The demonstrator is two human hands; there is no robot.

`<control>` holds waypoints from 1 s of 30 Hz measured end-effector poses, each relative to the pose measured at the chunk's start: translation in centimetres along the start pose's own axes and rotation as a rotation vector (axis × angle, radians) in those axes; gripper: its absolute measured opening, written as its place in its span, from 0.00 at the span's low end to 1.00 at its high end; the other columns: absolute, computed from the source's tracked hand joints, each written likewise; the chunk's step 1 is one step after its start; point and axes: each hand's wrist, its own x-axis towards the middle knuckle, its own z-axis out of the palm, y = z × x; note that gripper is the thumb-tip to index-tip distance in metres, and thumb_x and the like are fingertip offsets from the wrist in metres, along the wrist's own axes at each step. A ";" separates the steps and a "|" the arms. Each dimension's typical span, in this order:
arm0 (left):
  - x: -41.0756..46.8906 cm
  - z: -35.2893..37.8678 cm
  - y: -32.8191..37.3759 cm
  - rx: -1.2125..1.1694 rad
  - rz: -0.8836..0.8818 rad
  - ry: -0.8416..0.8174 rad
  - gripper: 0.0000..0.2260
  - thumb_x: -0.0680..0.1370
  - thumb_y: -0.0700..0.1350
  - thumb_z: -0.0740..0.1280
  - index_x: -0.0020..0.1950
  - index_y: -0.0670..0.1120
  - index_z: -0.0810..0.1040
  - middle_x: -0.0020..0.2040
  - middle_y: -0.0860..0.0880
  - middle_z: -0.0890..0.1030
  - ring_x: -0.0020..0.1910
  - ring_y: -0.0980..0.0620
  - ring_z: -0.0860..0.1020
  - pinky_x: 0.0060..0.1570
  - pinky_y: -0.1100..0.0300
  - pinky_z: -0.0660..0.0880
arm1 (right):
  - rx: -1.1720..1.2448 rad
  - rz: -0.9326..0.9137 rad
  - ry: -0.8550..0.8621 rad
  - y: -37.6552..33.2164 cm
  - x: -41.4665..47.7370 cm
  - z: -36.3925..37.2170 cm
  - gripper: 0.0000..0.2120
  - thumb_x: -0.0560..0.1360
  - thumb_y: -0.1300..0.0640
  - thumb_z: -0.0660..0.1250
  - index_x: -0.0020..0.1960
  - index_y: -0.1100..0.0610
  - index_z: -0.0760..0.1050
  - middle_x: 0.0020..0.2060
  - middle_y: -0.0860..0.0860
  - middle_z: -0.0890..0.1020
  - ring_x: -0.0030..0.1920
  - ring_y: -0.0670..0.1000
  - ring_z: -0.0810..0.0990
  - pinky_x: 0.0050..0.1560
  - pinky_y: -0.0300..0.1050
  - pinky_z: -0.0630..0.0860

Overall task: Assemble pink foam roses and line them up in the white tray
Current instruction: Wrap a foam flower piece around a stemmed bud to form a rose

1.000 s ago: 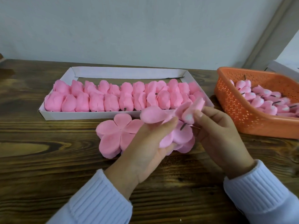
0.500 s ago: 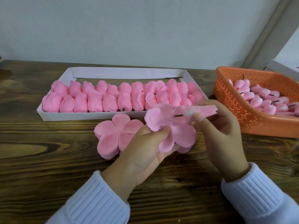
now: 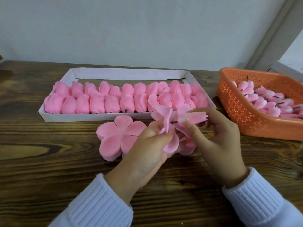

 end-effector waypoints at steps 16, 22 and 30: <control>-0.1 -0.1 -0.3 0.147 0.009 0.101 0.15 0.77 0.42 0.59 0.60 0.44 0.79 0.58 0.38 0.80 0.59 0.37 0.77 0.65 0.33 0.65 | -0.040 -0.011 0.073 -0.2 -0.2 0.0 0.12 0.73 0.50 0.68 0.48 0.58 0.80 0.41 0.49 0.83 0.43 0.52 0.81 0.44 0.52 0.77; -0.1 0.1 -0.1 0.164 0.024 0.095 0.16 0.75 0.43 0.62 0.61 0.42 0.77 0.58 0.38 0.80 0.60 0.39 0.78 0.64 0.37 0.71 | -0.046 -0.029 -0.005 -0.3 -0.1 0.1 0.12 0.73 0.49 0.68 0.49 0.57 0.80 0.43 0.46 0.83 0.44 0.49 0.81 0.44 0.49 0.77; -1.2 0.5 0.1 0.667 0.305 -0.008 0.41 0.70 0.43 0.67 0.75 0.65 0.48 0.75 0.57 0.62 0.74 0.59 0.61 0.72 0.51 0.64 | 0.176 0.030 -0.185 0.0 -0.3 0.3 0.13 0.68 0.62 0.71 0.51 0.53 0.79 0.43 0.45 0.83 0.45 0.46 0.82 0.44 0.41 0.77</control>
